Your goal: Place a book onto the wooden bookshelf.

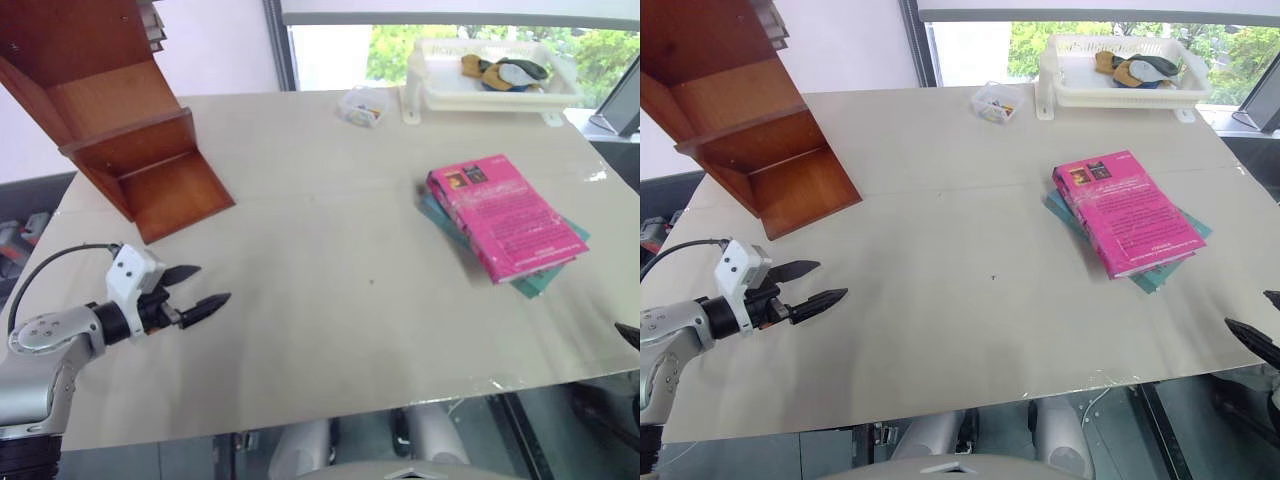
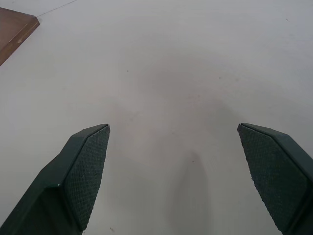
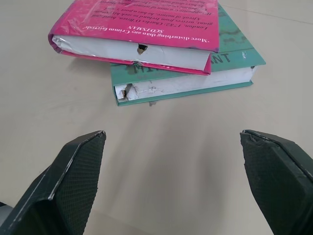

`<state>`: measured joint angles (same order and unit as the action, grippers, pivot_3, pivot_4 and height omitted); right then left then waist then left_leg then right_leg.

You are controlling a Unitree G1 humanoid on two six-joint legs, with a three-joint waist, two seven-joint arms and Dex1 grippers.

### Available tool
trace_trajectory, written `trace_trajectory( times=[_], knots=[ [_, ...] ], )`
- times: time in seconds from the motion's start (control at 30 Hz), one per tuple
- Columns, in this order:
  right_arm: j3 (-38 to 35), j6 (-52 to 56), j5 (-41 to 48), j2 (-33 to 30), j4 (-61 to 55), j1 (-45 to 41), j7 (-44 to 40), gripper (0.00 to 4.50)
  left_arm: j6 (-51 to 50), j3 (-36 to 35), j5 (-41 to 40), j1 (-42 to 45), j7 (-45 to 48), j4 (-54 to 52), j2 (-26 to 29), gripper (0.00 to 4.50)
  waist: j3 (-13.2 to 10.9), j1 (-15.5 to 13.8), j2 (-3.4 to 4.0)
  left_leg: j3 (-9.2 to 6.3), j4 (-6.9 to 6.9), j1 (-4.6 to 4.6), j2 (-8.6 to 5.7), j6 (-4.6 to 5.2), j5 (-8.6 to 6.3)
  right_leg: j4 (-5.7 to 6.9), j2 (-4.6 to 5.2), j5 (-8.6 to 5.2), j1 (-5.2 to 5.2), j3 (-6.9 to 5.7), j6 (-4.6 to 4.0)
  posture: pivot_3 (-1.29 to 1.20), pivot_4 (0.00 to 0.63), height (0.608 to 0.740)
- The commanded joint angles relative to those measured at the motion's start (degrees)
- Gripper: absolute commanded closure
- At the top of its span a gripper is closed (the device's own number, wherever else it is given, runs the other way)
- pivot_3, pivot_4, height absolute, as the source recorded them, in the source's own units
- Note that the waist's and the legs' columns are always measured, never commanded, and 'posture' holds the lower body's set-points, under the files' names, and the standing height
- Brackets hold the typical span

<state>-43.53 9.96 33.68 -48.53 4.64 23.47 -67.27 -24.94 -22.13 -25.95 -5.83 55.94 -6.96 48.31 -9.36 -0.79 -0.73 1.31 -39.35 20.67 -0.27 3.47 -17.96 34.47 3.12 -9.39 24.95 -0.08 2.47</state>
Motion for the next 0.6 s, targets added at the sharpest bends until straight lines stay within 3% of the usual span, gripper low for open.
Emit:
trace_trajectory(
  times=[0.03,0.6],
  knots=[
    [-2.2,-0.8,-0.1,-1.0,0.9,-0.2,-0.5,0.0,0.9,-1.2,0.0,0.2,0.0,-0.3,0.6,0.02,0.0,0.0,0.0,0.0,0.0,0.0,0.0,0.0,0.0,0.0,0.0,0.0,0.0,0.0,0.0,0.0,0.15,0.74],
    [-2.6,-1.4,-0.9,-0.6,1.6,0.0,-0.9,0.0,1.2,-0.5,-0.3,1.3,0.9,0.4,0.6,0.02,0.0,0.0,0.0,0.0,0.0,0.0,0.0,0.0,0.0,0.0,0.0,0.0,0.0,0.0,0.0,0.0,0.15,0.74]
  ],
)
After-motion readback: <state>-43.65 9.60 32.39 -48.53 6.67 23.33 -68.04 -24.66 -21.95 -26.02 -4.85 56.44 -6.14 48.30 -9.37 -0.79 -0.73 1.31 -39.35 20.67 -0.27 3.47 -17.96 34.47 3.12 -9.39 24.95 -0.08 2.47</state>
